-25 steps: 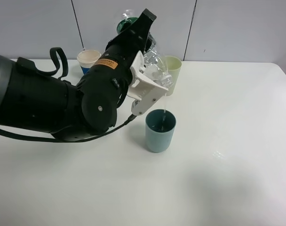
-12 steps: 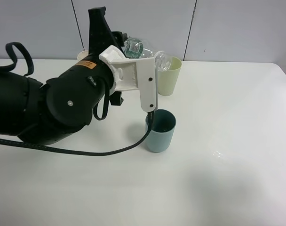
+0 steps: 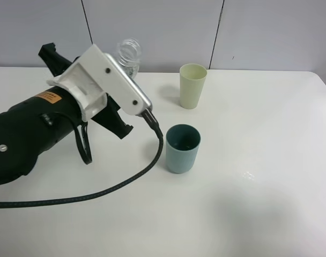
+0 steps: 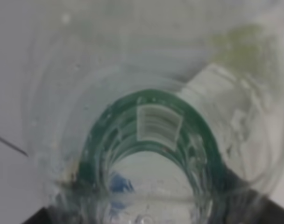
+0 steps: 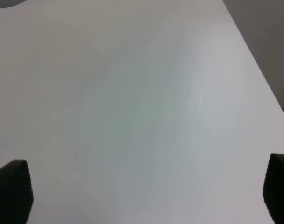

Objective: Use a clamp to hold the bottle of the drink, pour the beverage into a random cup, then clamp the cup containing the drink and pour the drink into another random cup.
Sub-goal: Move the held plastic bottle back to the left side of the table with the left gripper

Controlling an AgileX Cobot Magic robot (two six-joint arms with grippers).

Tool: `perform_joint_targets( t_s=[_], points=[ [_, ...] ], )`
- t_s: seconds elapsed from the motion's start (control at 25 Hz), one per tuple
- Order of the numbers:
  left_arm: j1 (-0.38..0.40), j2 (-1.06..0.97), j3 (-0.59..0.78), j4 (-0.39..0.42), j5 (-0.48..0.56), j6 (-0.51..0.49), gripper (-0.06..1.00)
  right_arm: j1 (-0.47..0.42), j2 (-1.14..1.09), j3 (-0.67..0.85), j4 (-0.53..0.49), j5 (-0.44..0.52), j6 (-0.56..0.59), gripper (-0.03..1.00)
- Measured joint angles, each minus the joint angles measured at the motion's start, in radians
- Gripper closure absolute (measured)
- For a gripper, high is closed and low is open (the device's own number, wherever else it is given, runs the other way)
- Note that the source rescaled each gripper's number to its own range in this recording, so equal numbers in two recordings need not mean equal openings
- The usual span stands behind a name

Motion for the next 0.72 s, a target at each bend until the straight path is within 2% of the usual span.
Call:
perform_joint_targets(
  t_s=[0.16, 0.28, 0.4, 0.56, 0.72],
  points=[
    [0.105, -0.063, 0.082, 0.168, 0.091, -0.413, 0.92, 0.000, 0.000, 0.000, 0.000, 0.000, 0.000, -0.03],
    [0.207, -0.091, 0.134, 0.334, 0.125, -0.684, 0.92, 0.000, 0.000, 0.000, 0.000, 0.000, 0.000, -0.03],
    [0.312, -0.096, 0.180, 0.469, 0.137, -0.880, 0.92, 0.000, 0.000, 0.000, 0.000, 0.000, 0.000, -0.03],
    [0.460, -0.097, 0.231, 0.584, 0.159, -1.022, 0.92, 0.000, 0.000, 0.000, 0.000, 0.000, 0.000, -0.03],
    [0.602, -0.092, 0.252, 0.685, 0.182, -1.047, 0.92, 0.000, 0.000, 0.000, 0.000, 0.000, 0.000, -0.03]
  ],
)
